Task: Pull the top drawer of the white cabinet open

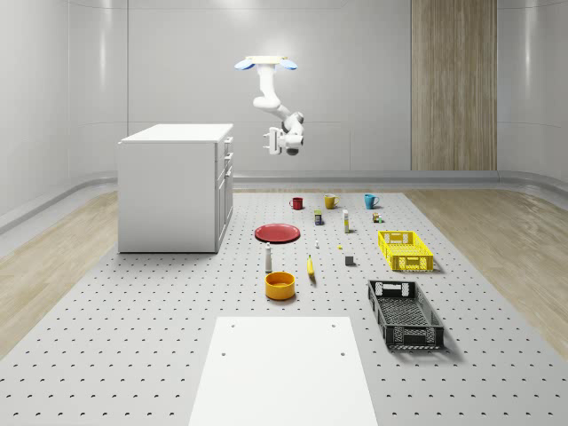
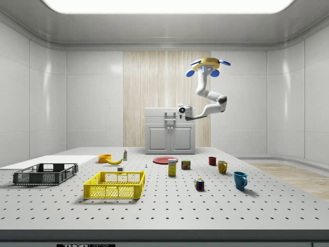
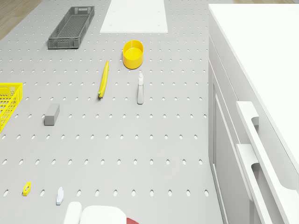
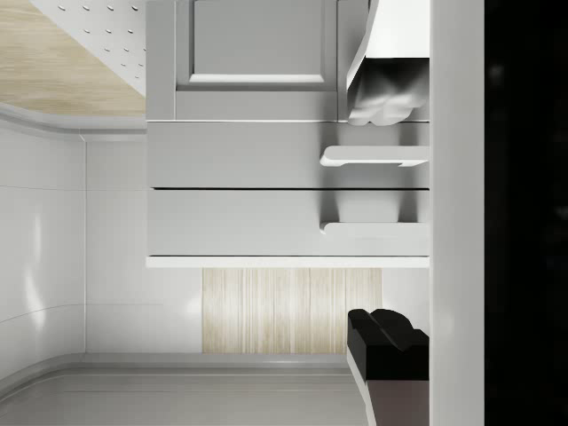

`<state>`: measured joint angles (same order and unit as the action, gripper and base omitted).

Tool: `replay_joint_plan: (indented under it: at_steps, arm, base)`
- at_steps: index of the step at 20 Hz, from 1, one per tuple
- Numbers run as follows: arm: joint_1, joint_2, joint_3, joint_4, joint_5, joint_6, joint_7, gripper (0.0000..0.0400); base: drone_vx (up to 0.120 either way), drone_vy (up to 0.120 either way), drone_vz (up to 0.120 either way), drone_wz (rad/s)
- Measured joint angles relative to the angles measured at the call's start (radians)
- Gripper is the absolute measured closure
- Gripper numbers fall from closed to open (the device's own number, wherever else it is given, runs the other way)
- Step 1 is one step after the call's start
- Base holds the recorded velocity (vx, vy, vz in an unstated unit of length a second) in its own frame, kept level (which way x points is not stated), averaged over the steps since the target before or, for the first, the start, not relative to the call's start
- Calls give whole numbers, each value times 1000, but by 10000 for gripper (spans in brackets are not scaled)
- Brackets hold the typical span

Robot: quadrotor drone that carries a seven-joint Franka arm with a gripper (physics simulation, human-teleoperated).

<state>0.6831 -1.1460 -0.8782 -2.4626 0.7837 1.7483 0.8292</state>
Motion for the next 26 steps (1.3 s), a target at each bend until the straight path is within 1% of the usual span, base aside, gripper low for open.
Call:
replay_joint_plan:
  at_steps: [3,8,10,18,21,26]
  arm:
    - [4,-5,-1,-1,-4,4,3,95]
    - [11,-12,-3,-2,-10,10,9,95]
    - [13,-15,-4,-2,-13,12,11,95]
    - [22,-25,-2,-7,-18,26,17,95]
    - [27,-27,13,-22,-7,48,15,95]
    - [37,-27,51,-55,25,97,7,95]
  base:
    - [120,-93,0,0]
    - [120,-8,0,0]
    - [120,-120,0,0]
    - [5,-5,0,0]
    - [0,0,0,0]
    - [0,0,0,0]
